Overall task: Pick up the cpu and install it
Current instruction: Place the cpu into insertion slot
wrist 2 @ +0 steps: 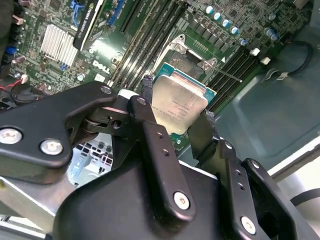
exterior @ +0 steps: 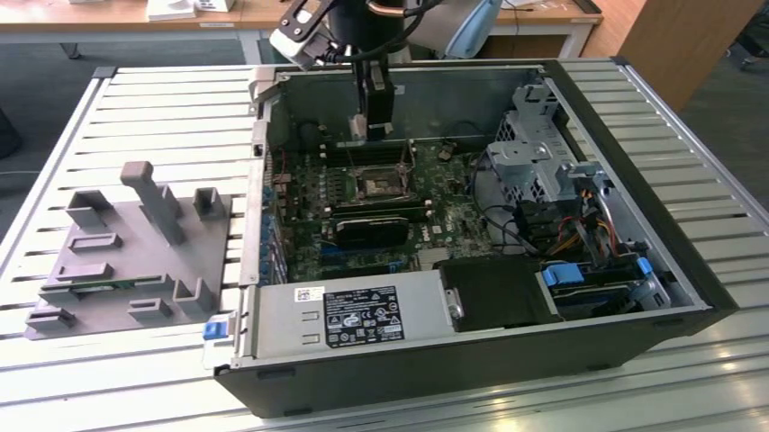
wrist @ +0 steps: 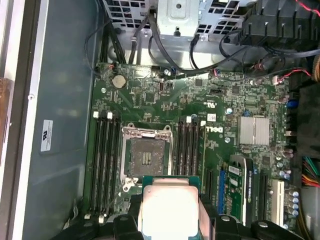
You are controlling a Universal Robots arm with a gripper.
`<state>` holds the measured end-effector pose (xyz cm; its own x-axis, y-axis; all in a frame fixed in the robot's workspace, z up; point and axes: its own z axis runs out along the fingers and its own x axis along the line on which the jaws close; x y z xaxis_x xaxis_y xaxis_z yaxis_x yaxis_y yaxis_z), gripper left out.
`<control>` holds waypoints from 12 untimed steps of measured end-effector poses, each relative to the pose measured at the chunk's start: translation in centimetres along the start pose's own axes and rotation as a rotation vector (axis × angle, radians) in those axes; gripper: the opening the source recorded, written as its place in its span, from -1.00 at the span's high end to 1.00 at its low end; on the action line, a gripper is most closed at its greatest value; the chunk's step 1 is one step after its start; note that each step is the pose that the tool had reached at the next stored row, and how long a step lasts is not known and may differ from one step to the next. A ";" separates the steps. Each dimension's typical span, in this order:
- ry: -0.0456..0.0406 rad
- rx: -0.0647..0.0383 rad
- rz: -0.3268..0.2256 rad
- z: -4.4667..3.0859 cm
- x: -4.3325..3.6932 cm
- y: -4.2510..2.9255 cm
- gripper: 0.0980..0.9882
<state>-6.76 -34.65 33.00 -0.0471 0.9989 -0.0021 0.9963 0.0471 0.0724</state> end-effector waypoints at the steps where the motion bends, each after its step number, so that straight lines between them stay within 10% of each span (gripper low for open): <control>1: -0.0001 0.000 0.000 0.19 0.07 0.03 0.02; 12: 0.0001 0.001 0.000 2.21 0.81 0.36 0.02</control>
<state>-6.28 -33.82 30.82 -0.0470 0.9989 -0.0020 0.9964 0.0470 0.0709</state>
